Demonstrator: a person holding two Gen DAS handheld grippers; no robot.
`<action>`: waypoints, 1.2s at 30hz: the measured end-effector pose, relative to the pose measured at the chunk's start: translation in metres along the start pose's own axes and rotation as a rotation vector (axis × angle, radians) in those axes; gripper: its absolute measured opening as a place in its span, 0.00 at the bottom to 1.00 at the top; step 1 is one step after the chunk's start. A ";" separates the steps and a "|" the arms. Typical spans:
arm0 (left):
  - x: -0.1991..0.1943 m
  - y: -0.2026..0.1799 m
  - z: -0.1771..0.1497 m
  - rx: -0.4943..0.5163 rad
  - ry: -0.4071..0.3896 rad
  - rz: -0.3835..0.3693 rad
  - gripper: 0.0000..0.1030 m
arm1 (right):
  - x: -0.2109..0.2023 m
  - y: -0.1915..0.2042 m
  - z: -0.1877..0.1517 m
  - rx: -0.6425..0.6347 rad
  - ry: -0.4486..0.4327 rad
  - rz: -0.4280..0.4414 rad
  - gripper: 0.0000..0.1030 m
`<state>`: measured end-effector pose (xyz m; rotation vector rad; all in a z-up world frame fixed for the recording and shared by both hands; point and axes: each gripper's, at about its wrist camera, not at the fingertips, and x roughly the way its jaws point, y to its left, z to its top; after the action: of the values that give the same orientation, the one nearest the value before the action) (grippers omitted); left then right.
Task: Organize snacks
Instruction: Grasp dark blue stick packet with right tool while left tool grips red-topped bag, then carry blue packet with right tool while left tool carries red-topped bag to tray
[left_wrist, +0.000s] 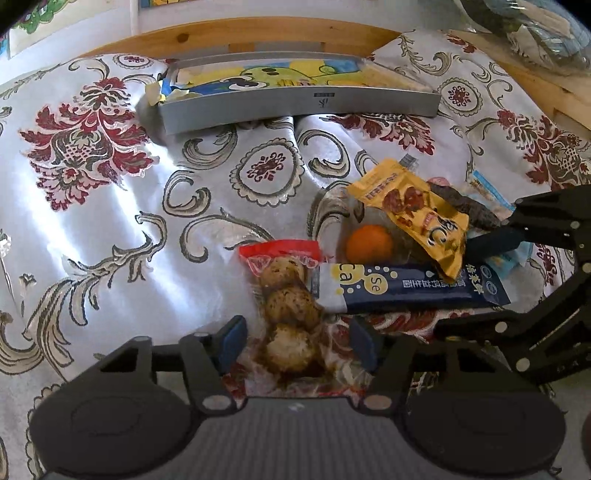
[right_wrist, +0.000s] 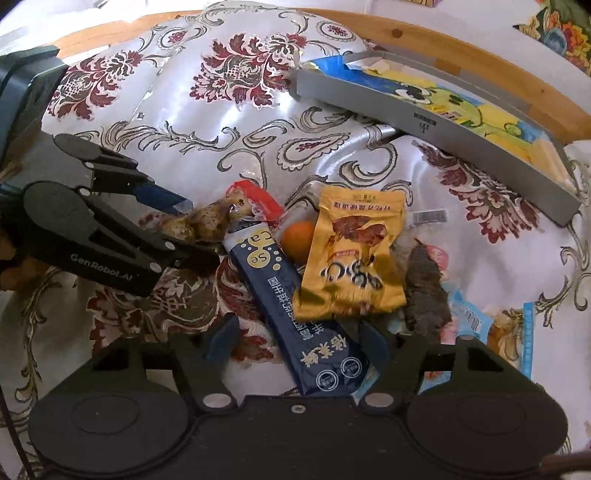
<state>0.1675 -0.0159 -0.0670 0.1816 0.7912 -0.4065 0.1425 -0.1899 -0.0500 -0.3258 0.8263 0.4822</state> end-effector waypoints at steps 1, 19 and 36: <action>0.000 0.001 0.000 -0.005 0.002 0.000 0.58 | 0.000 -0.001 0.001 0.008 0.003 0.009 0.64; -0.024 0.012 0.004 -0.147 0.054 0.006 0.46 | -0.020 0.020 -0.004 0.064 0.036 0.070 0.42; -0.012 0.010 -0.001 -0.113 0.071 0.007 0.57 | 0.001 0.028 0.001 0.037 -0.026 0.028 0.45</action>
<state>0.1638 -0.0034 -0.0589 0.0940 0.8811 -0.3488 0.1282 -0.1656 -0.0526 -0.2738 0.8142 0.4959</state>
